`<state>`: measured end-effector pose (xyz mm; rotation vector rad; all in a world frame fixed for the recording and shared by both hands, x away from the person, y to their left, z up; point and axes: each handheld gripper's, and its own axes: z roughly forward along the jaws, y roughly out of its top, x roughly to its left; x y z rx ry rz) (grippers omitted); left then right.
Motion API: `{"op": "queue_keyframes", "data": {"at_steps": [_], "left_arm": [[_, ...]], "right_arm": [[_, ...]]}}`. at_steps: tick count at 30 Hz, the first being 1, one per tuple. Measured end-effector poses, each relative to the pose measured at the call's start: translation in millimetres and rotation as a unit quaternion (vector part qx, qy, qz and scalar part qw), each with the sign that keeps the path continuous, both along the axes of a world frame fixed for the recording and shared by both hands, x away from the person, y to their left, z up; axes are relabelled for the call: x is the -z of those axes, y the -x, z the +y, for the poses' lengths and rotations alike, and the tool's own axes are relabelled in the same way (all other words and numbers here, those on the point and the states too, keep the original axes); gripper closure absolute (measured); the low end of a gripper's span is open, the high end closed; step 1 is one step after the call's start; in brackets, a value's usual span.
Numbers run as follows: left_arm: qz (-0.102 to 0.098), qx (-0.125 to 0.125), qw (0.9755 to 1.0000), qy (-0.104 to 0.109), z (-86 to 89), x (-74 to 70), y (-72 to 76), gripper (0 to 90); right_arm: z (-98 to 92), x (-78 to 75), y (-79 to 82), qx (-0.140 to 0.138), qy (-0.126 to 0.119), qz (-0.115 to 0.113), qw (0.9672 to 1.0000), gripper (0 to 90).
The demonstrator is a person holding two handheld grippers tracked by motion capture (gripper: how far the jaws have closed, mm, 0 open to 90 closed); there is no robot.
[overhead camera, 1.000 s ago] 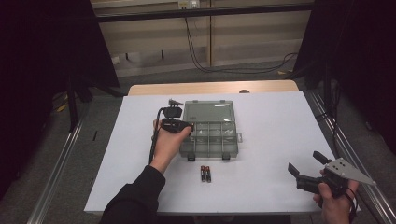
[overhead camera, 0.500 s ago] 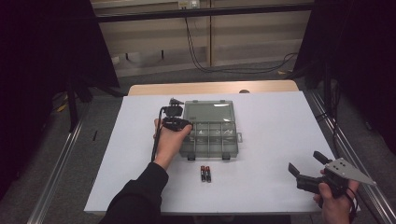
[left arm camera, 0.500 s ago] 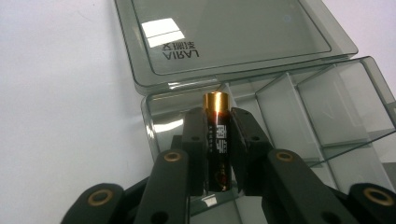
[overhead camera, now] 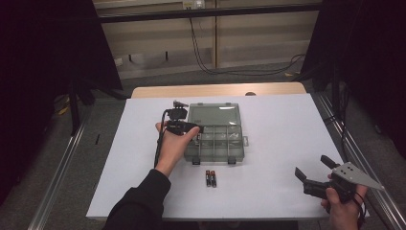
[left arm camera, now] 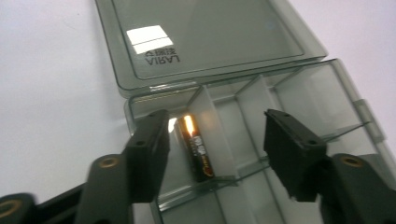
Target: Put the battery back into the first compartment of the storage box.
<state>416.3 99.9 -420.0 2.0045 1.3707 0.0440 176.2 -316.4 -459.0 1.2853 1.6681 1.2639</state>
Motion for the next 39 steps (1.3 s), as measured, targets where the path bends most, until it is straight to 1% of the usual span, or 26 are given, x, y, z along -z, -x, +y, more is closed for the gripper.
{"op": "queue_keyframes", "data": {"at_steps": [1, 2, 3, 4, 5, 7, 11, 12, 13, 15, 18, 20, 22, 23, 25, 27, 28, 33, 34, 38, 39], "left_arm": [[-0.004, -0.003, 1.0, 0.002, -0.2, -0.2, 0.9, 33.3], [-0.001, 0.0, 1.0, 0.01, 0.0, -1.4, 2.1, 31.4], [-0.005, 0.003, 1.0, 0.001, 0.7, -2.6, 3.7, 28.6], [-0.008, 0.004, 1.0, 0.001, 0.1, -3.2, 5.4, 26.1], [-0.008, 0.008, 0.9999, -0.004, -0.1, -3.9, 6.9, 22.9], [-0.005, 0.014, 0.9999, -0.004, -0.7, -4.6, 10.0, 15.8], [0.0, 0.025, 0.9997, -0.006, -2.4, -5.8, 17.9, 7.0], [0.002, 0.03, 0.9995, -0.005, -2.2, -6.3, 19.6, 5.7], [0.002, 0.027, 0.9996, -0.004, -2.8, -6.2, 21.6, 4.6], [0.002, 0.031, 0.9995, -0.008, -2.3, -6.7, 25.2, 2.4], [-0.001, 0.044, 0.999, -0.013, -2.7, -8.0, 31.8, 1.2], [-0.005, 0.047, 0.9987, -0.021, -4.2, -8.2, 37.3, 1.2], [-0.004, 0.05, 0.9985, -0.022, -4.8, -8.3, 42.2, 0.5], [-0.008, 0.052, 0.9983, -0.026, -5.0, -8.1, 44.4, 0.5], [-0.005, 0.054, 0.9982, -0.025, -4.8, -7.7, 48.2, 0.0], [0.0, 0.065, 0.9976, -0.024, -4.2, -7.0, 51.7, 0.0], [-0.002, 0.063, 0.9977, -0.024, -4.1, -6.8, 54.0, 0.0], [-0.001, 0.069, 0.9975, -0.017, -1.7, -6.1, 63.1, 0.0], [-0.004, 0.065, 0.9977, -0.019, -1.7, -5.9, 65.2, 0.0], [-0.007, 0.065, 0.9977, -0.019, -1.1, -7.3, 73.4, 1.0], [-0.005, 0.069, 0.9975, -0.016, -1.0, -7.9, 75.2, 1.5]], "right_arm": [[0.1, 0.2, -0.1, 0.0, 0.001, 0.001, 1.0, 1.2], [0.3, 0.2, 0.0, 0.0, 0.0, 0.001, 1.0, 1.2], [0.6, 0.2, 0.0, 0.0, -0.001, 0.003, 1.0, 1.2], [0.8, 0.5, -0.1, -0.001, 0.0, 0.003, 1.0, 1.2], [0.7, 0.7, -0.4, -0.001, 0.001, 0.002, 1.0, 1.2], [0.7, 0.8, -0.5, -0.002, 0.001, 0.002, 1.0, 1.2], [0.4, 0.2, 0.1, -0.001, 0.0, 0.001, 1.0, 1.2], [0.3, 0.2, 0.0, -0.001, 0.001, 0.001, 1.0, 1.2], [0.4, 0.2, 0.1, -0.001, 0.001, 0.001, 1.0, 1.2], [0.9, 0.1, 0.1, -0.002, 0.001, 0.0, 1.0, 1.2], [1.6, 0.1, 0.1, -0.002, 0.001, 0.0, 1.0, 1.2], [1.6, 0.1, -0.1, -0.002, 0.001, 0.0, 1.0, 1.2], [1.4, 0.0, 0.0, -0.002, 0.001, 0.0, 1.0, 1.2], [1.8, 0.1, -0.2, -0.001, 0.001, -0.001, 1.0, 1.2], [1.6, -0.1, 0.0, -0.002, 0.002, -0.001, 1.0, 1.2], [1.8, 0.0, 0.0, -0.002, 0.002, -0.001, 1.0, 1.2], [1.8, 0.0, 0.0, -0.003, 0.002, 0.0, 1.0, 1.2], [1.8, -0.1, 0.1, -0.002, 0.002, -0.001, 1.0, 1.2], [1.6, -0.1, -0.1, -0.002, 0.003, -0.002, 1.0, 1.2], [2.1, -0.1, 0.1, -0.003, 0.003, 0.0, 1.0, 1.2], [2.2, -0.1, 0.1, -0.004, 0.003, 0.0, 1.0, 1.2]]}}
